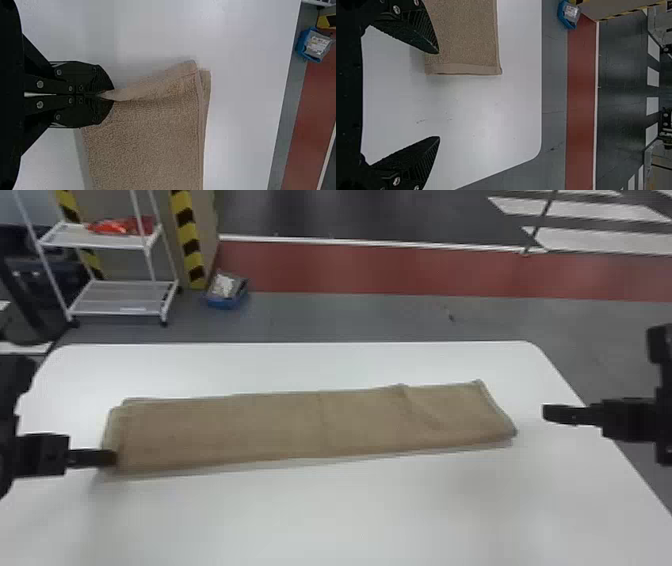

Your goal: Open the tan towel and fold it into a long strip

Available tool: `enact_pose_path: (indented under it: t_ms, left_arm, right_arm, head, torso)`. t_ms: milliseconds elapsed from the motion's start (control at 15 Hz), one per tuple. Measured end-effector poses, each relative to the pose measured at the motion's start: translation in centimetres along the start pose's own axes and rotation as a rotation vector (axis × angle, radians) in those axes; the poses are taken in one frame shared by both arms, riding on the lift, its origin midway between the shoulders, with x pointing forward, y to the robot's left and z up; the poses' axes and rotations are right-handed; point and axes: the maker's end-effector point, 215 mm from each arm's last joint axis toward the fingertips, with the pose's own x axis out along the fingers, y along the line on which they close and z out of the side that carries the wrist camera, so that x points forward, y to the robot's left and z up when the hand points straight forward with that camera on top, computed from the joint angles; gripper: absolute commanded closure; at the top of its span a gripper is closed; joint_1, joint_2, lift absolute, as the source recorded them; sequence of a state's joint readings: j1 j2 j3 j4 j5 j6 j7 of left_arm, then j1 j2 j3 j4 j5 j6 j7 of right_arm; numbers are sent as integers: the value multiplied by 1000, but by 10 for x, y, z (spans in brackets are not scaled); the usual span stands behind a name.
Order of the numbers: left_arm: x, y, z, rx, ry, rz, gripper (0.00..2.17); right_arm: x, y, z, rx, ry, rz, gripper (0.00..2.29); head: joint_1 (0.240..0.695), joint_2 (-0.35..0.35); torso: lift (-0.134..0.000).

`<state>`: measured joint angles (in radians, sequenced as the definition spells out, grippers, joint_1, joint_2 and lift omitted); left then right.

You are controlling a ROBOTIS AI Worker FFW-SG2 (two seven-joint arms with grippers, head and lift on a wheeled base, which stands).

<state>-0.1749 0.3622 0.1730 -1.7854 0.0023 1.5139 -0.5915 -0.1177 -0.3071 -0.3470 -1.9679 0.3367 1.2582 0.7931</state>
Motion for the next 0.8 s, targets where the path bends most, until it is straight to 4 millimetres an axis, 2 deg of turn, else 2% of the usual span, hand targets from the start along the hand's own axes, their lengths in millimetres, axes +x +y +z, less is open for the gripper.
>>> enact_pose_path:
  t_ms: [200,267,400,600,800]
  left_arm:
    - [-5,12,5,8,-13,30,1909]
    - [-6,17,8,13,-20,43,1787]
    - [-6,24,17,32,-45,73,-2]
    - [-7,22,48,130,-210,110,26]
    - [-30,5,85,177,-391,99,66]
  right_arm:
    - [-2,-2,4,-87,-5,-7,127]
    - [-3,-1,3,-121,3,-2,127]
    - [-2,4,-1,-163,13,6,127]
    - [0,16,-2,-136,-8,40,130]
    - [-6,43,21,-101,-101,55,130]
  head:
    - [695,-84]
    - [695,-77]
    - [695,-65]
    - [695,-48]
    - [695,-31]
  torso:
    - [-125]
    - [-125]
    - [-125]
    - [-125]
    - [-125]
